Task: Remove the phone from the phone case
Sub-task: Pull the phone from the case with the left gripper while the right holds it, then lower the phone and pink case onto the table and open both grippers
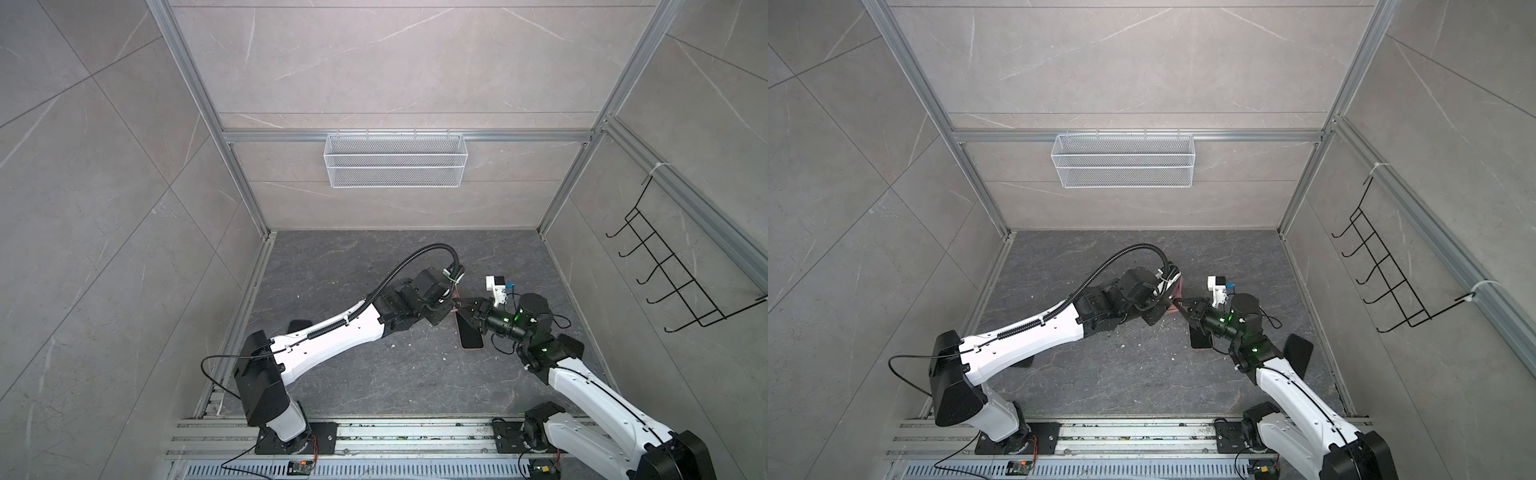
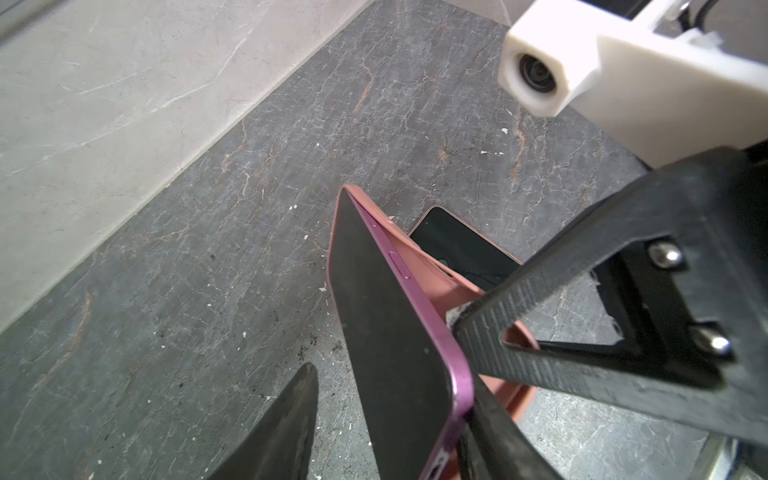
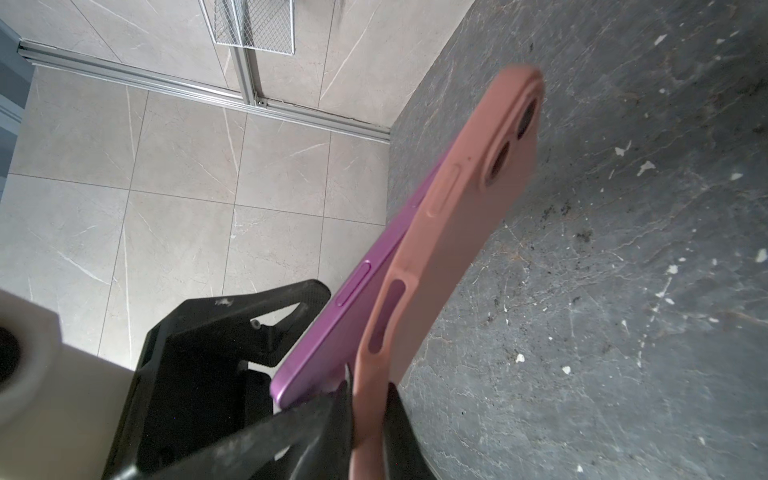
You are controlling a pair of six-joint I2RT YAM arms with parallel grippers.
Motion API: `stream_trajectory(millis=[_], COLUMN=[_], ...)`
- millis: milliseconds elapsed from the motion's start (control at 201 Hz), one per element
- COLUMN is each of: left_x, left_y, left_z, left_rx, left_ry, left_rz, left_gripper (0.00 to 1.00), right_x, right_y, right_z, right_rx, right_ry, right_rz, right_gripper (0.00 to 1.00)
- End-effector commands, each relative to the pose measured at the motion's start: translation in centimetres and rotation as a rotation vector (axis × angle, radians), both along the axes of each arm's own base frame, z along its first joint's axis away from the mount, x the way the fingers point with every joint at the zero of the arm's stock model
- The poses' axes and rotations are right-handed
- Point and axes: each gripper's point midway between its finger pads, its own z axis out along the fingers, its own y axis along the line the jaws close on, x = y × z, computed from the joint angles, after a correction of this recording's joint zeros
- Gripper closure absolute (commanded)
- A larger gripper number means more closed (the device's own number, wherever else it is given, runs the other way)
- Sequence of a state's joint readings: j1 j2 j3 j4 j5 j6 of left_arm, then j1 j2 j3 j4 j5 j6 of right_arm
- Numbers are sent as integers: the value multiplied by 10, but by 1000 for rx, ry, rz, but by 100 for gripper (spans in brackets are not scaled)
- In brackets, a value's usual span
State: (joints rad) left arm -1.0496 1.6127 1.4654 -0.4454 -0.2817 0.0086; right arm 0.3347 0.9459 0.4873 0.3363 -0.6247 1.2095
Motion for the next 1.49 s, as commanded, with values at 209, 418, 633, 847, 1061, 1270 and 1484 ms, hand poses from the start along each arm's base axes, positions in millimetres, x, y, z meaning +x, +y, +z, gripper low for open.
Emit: stream_trajectory(millis=[209,418,633,847,1061,1270,1484], left_x=[-2,-5,-4,-25,-45,-46,-50], left_y=[-9,-9,13,37,56,87,108], left_z=[-11,-20,23,69,86,35,-23], left_rx=[-29,-37,-75,-52,-1,234,382], left_ry=[-8,1,-135,-330,-424,-390,-309], left_rz=[-42,-39,18,28,19,87,134], left_gripper=[77,97,100,100,100,100,100], right_x=[-7,-7,-9,-15,-18,-23,-28], right_y=[7,7,5,-2,-9,-22,-17], right_z=[20,15,-1,-51,-87,-83,-80], right_rx=[32,26,-9,-101,-157,-254,-255], right_ry=[-75,-60,-7,138,231,226,214], right_rz=[42,39,31,-2,-33,-62,-14], right_gripper=[100,100,100,100,100,100,100])
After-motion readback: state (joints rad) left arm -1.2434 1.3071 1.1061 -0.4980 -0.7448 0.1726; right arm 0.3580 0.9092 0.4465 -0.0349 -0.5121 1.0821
